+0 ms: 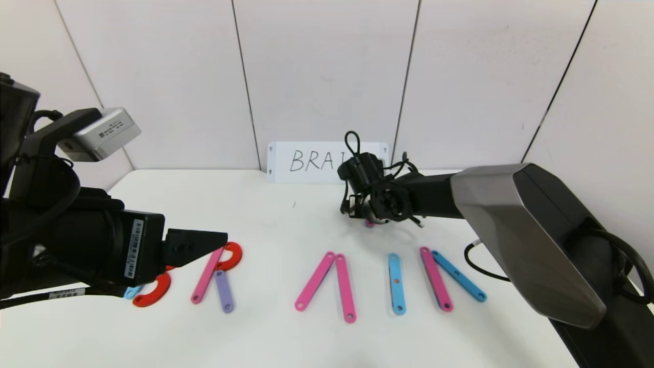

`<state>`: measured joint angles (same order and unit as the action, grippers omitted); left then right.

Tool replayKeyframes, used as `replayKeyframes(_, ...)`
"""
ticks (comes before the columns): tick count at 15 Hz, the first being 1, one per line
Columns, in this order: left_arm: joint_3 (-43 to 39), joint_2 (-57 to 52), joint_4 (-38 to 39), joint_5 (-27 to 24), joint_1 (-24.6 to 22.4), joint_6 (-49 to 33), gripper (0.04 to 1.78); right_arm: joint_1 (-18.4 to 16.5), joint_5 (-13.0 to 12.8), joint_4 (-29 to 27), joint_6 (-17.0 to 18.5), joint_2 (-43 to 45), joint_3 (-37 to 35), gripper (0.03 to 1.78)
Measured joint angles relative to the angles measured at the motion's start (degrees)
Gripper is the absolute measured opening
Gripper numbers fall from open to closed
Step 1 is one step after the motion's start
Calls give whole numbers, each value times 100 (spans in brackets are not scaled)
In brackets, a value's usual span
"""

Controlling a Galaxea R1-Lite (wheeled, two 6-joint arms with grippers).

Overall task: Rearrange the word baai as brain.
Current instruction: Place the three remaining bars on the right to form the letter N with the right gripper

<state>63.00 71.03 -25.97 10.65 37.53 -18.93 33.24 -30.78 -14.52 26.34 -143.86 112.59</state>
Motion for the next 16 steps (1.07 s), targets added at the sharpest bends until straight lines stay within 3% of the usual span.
replayKeyframes(4,-7,0,0,0,-2,0,173,29,-6,55,-11,-38,0,133)
replayKeyframes(8,-2,-1,1,0,-2,-2,173,18,0,27,-13,-44,0,60)
replayKeyframes(10,-2,0,0,0,-2,-2,173,10,-6,-2,-13,-44,0,35)
replayKeyframes(16,-7,0,0,0,0,0,173,-37,-2,-55,-57,-21,-5,30)
